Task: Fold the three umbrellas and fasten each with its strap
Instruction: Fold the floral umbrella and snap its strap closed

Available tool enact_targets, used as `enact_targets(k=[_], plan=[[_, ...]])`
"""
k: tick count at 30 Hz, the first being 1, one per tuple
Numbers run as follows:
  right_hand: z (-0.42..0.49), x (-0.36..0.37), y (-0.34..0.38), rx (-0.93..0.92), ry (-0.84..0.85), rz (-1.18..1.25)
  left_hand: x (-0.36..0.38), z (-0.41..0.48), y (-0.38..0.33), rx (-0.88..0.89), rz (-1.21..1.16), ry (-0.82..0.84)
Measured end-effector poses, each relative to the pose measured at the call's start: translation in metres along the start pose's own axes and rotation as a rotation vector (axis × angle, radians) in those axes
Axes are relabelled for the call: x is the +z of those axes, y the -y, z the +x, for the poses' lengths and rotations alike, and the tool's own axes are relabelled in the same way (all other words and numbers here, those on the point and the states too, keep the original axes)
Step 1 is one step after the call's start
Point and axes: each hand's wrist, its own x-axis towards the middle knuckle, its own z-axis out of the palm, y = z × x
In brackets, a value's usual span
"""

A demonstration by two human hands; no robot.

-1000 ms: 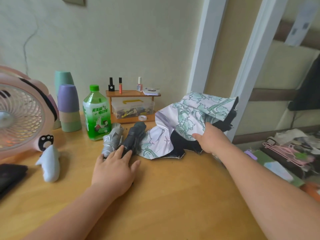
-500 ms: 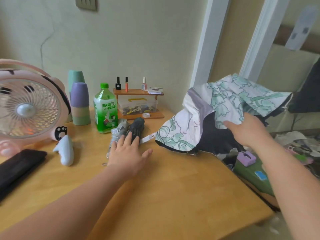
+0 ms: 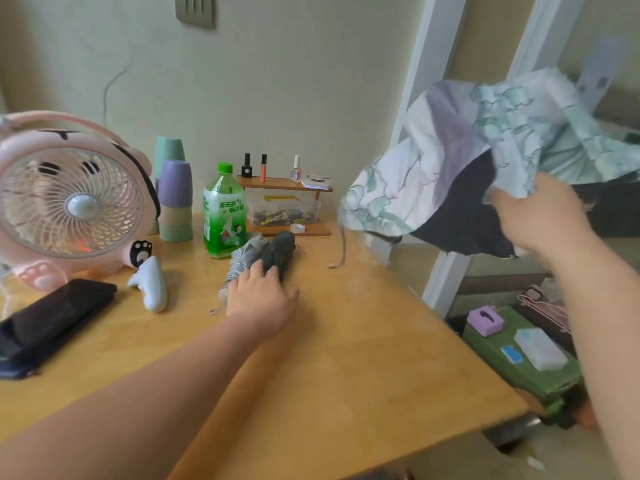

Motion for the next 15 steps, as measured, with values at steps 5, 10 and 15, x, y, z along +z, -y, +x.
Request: enact_targets(k=[5,10,15], plan=[[-0.057,0.073,0.022,-0.081,0.155,0.045,-0.051,-0.037,-0.032,0.134,-0.959,-0.241],[-0.135,0.139,0.033,-0.016,0.338,0.175,-0.057,-0.063,-0.030,0.097,-1.315,0.199],[-0.164,0.156,0.039,0.016,0.452,0.151,-0.043,-0.067,-0.007,-0.008,-1.169,0.153]])
